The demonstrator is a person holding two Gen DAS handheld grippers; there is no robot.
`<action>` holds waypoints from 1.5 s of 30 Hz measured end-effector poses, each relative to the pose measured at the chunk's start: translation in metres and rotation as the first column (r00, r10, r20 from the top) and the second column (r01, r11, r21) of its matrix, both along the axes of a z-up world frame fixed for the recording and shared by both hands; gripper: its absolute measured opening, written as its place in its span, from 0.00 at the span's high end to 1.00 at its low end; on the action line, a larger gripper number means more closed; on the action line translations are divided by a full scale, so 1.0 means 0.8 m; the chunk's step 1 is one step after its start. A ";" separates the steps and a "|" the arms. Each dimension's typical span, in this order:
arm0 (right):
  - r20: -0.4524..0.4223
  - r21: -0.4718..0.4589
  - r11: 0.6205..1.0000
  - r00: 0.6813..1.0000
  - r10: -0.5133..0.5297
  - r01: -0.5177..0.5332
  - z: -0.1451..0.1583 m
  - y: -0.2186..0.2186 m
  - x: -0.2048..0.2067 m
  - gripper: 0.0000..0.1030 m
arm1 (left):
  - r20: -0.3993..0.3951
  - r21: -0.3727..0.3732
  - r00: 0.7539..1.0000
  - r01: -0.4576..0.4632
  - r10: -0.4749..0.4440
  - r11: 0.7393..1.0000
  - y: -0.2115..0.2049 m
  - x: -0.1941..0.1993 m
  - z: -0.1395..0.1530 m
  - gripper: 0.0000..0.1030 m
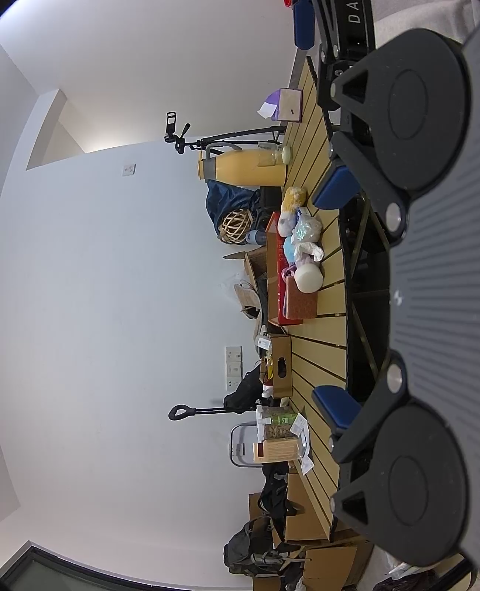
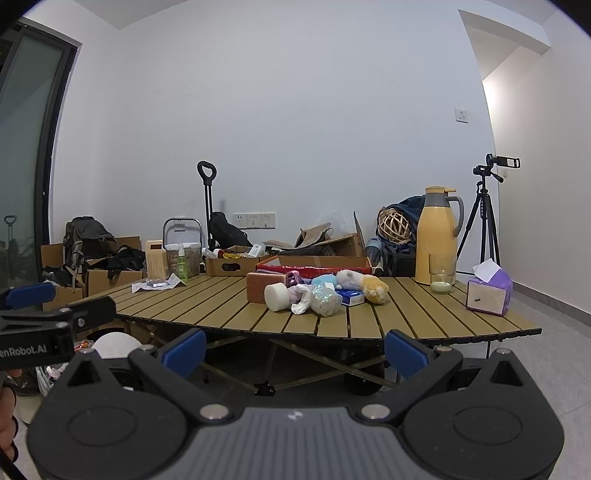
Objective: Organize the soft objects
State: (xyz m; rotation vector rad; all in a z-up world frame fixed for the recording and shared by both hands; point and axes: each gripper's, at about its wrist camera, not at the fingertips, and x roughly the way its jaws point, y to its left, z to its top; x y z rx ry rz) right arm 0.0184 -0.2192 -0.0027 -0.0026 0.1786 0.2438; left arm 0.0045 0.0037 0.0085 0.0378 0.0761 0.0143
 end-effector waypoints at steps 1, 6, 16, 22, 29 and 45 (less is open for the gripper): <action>0.000 0.000 1.000 1.000 0.000 0.000 0.000 0.000 0.000 0.00 | 0.000 0.000 1.000 0.001 -0.001 1.000 0.000 0.000 0.000 0.00; 0.000 0.002 1.000 1.000 -0.002 0.002 0.000 0.001 0.000 0.00 | 0.002 0.003 1.000 0.005 -0.005 1.000 0.000 0.000 0.001 0.00; -0.001 0.002 1.000 1.000 -0.002 0.002 0.000 0.001 0.000 0.00 | 0.001 0.002 1.000 0.005 -0.005 1.000 -0.002 0.000 0.001 0.00; -0.003 0.003 1.000 1.000 -0.002 0.002 0.000 0.001 0.001 0.00 | 0.001 0.001 1.000 0.005 -0.005 1.000 -0.002 0.000 0.000 0.00; -0.004 0.003 1.000 1.000 -0.001 0.001 -0.001 0.001 0.001 0.00 | 0.002 0.001 1.000 0.005 -0.005 1.000 -0.001 -0.001 -0.002 0.00; 0.001 -0.027 0.998 0.998 -0.056 0.056 -0.002 0.000 0.118 0.00 | -0.075 -0.014 0.997 -0.009 0.008 1.000 0.021 0.105 -0.005 0.00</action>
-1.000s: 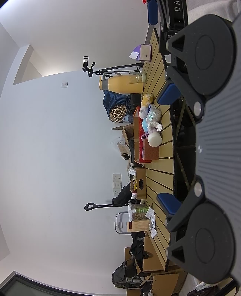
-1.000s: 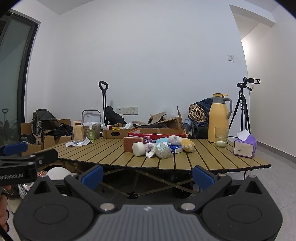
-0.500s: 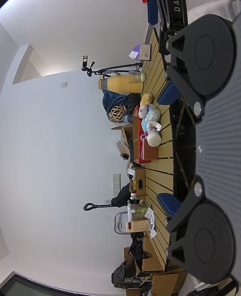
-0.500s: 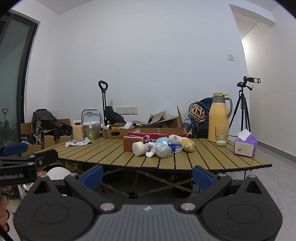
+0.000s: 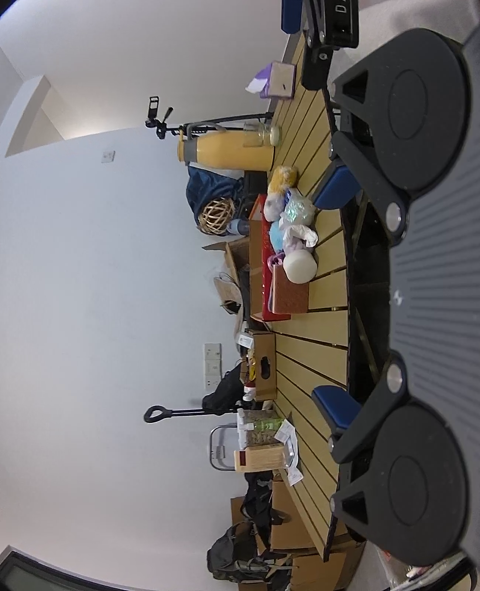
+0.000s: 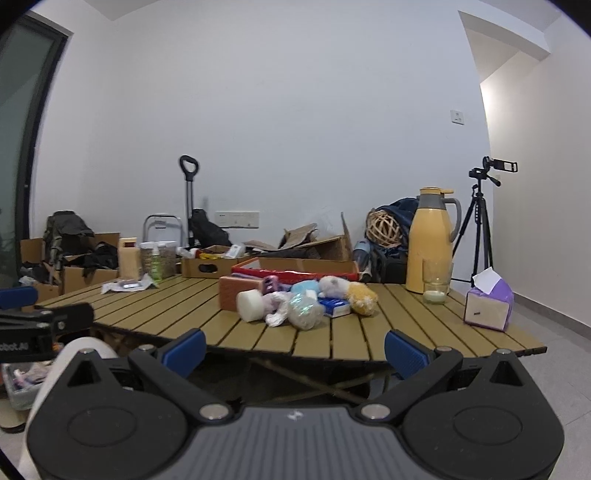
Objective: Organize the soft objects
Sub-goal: 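Reach both grippers toward the white-and-yellow sheep plush on the pile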
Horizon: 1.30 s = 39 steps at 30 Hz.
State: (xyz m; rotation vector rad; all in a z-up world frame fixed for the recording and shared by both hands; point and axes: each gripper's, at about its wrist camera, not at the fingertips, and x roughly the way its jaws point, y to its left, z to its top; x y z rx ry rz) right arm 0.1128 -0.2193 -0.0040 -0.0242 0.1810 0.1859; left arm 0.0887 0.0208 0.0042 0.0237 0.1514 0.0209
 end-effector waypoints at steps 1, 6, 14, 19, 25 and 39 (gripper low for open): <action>-0.004 0.001 1.000 1.000 -0.004 0.004 0.000 0.000 0.013 0.00 | -0.010 -0.003 1.000 -0.002 0.002 1.000 0.001 0.014 0.001 0.00; -0.033 -0.015 1.000 0.999 -0.025 0.025 -0.004 -0.002 0.088 0.00 | -0.035 -0.004 0.999 0.000 0.000 1.000 0.004 0.091 0.006 0.00; -0.110 0.017 1.000 0.994 0.022 -0.020 -0.017 -0.001 0.232 0.14 | -0.094 -0.008 0.995 0.025 -0.025 1.000 0.002 0.224 -0.005 0.00; -0.142 0.035 0.999 0.989 0.038 -0.033 -0.025 0.005 0.311 0.27 | -0.141 -0.019 0.989 0.038 -0.040 0.999 -0.001 0.296 -0.010 0.01; -0.168 0.077 0.997 0.986 0.005 0.008 -0.021 -0.018 0.400 0.35 | -0.148 -0.034 0.989 0.022 -0.027 0.999 0.002 0.382 0.002 0.05; -0.393 0.169 0.984 0.920 0.009 0.063 -0.066 -0.109 0.574 0.38 | -0.441 -0.202 0.823 0.299 -0.359 0.933 -0.138 0.613 -0.009 0.34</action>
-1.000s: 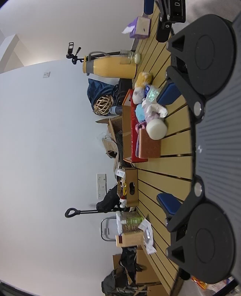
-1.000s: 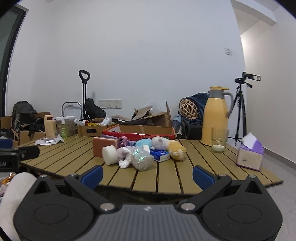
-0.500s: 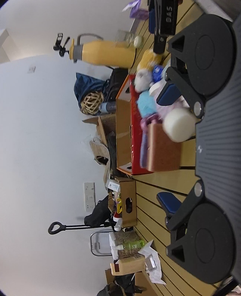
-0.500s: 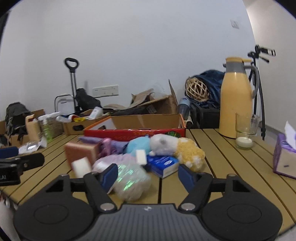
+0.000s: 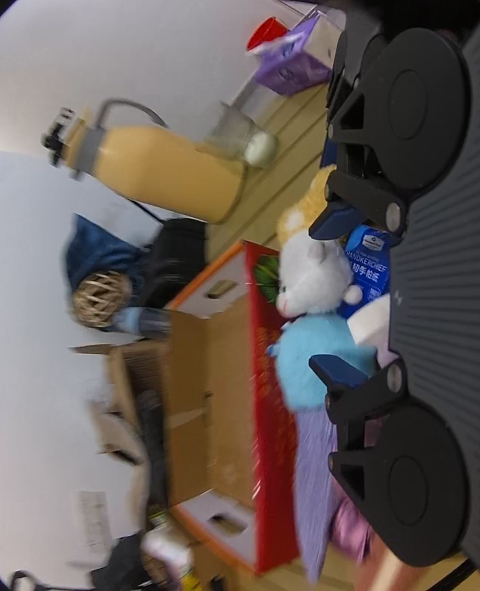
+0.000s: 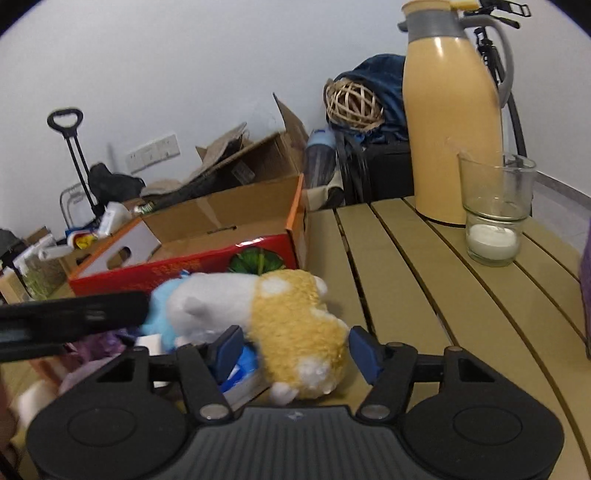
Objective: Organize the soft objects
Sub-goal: 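Reach both grippers toward the white-and-yellow sheep plush on the pile, then grasp the sheep plush with both grippers and lift it over the box, then lower the sheep plush into the cardboard box and open both grippers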
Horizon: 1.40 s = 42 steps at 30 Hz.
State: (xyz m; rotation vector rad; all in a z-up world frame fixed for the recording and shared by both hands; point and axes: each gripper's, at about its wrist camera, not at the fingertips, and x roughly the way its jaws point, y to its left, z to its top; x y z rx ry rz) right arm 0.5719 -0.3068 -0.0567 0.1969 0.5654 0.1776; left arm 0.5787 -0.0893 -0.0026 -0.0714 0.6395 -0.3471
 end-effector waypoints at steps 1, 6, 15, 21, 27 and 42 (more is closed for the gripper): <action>-0.013 0.017 1.000 1.000 0.007 -0.007 -0.005 -0.004 0.007 0.39 | -0.036 -0.019 0.999 0.006 -0.007 1.000 -0.003 0.013 -0.006 0.37; -0.014 0.074 0.995 0.998 0.064 -0.063 -0.019 -0.010 0.012 0.53 | -0.099 -0.098 0.995 0.023 -0.033 0.995 -0.005 0.029 -0.027 0.59; 0.174 0.003 0.999 0.984 0.046 -0.047 0.042 0.000 -0.029 0.56 | -0.040 -0.223 0.996 0.064 -0.075 0.973 0.010 0.022 0.041 0.60; 0.175 -0.011 0.997 0.982 0.074 -0.073 0.092 0.023 0.055 0.56 | -0.084 -0.209 0.993 0.068 -0.087 0.976 0.036 0.115 0.091 0.59; 0.110 -0.066 0.996 0.991 0.071 -0.064 0.100 0.064 0.201 0.56 | -0.087 -0.105 0.993 0.073 -0.082 0.992 0.047 0.248 0.071 0.52; -0.090 -0.349 0.936 0.996 0.014 -0.044 0.044 0.124 0.322 0.45 | -0.243 -0.149 0.968 -0.106 0.067 0.983 0.086 0.346 -0.018 0.45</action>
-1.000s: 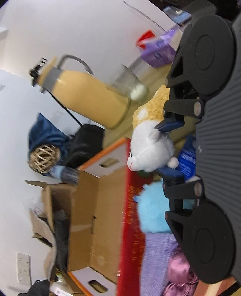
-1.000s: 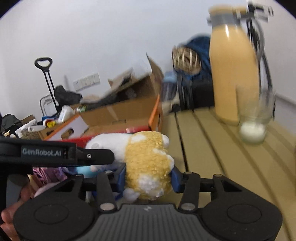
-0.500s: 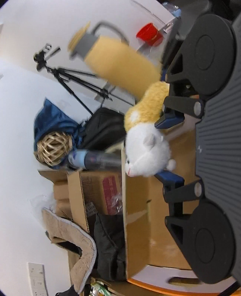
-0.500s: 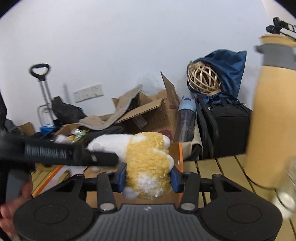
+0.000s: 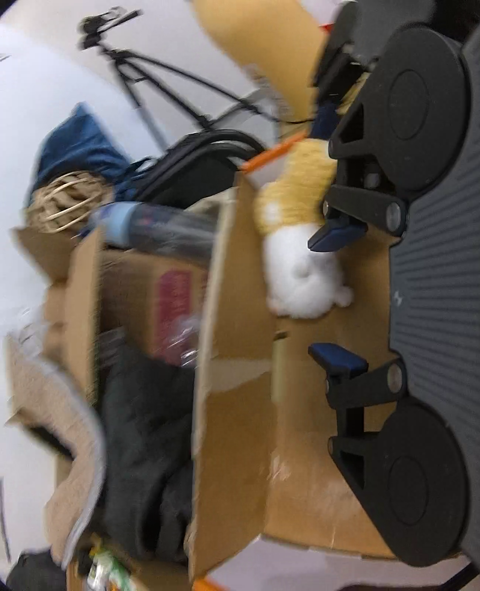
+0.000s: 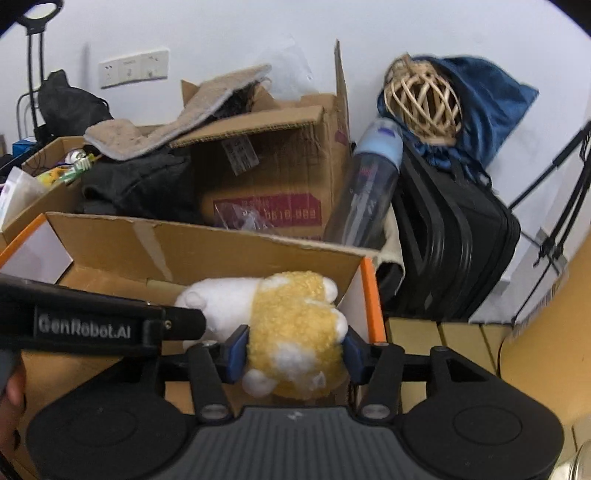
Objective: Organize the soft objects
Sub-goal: 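Lower the sheep plush into the cardboard box and open both grippers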
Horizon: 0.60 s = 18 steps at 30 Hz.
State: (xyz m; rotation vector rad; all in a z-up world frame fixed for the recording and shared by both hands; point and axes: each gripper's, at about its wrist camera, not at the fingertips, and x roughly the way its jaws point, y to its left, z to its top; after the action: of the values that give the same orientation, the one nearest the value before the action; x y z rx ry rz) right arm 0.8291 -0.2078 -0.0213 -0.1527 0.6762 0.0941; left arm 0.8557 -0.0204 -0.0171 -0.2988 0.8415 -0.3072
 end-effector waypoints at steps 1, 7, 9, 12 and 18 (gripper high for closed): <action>0.012 -0.002 1.000 1.000 -0.007 0.007 0.005 -0.001 -0.002 0.45 | 0.019 -0.002 1.000 -0.011 0.011 1.000 0.003 -0.006 0.011 0.45; 0.108 0.008 1.000 0.994 0.000 -0.001 0.081 -0.010 -0.069 0.38 | 0.157 0.051 0.987 -0.029 0.021 0.998 0.038 -0.082 0.118 0.37; 0.153 0.043 0.999 0.988 -0.001 -0.006 0.116 -0.019 -0.101 0.32 | 0.198 0.083 0.980 -0.047 0.030 0.995 0.054 -0.120 0.155 0.32; 0.217 0.064 0.998 0.976 0.011 -0.026 0.159 -0.031 -0.160 0.27 | 0.262 0.124 0.964 -0.073 0.038 0.990 0.076 -0.188 0.199 0.21; 0.322 0.097 0.989 0.944 0.071 -0.108 0.181 -0.057 -0.305 0.16 | 0.370 0.227 0.929 -0.081 -0.009 0.970 0.093 -0.355 0.226 0.15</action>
State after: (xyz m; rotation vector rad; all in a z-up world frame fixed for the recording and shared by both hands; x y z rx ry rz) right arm 0.5848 -0.2534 0.1235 -0.0865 0.3397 0.1909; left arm 0.5719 0.0540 0.1635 -0.0264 0.4924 -0.2146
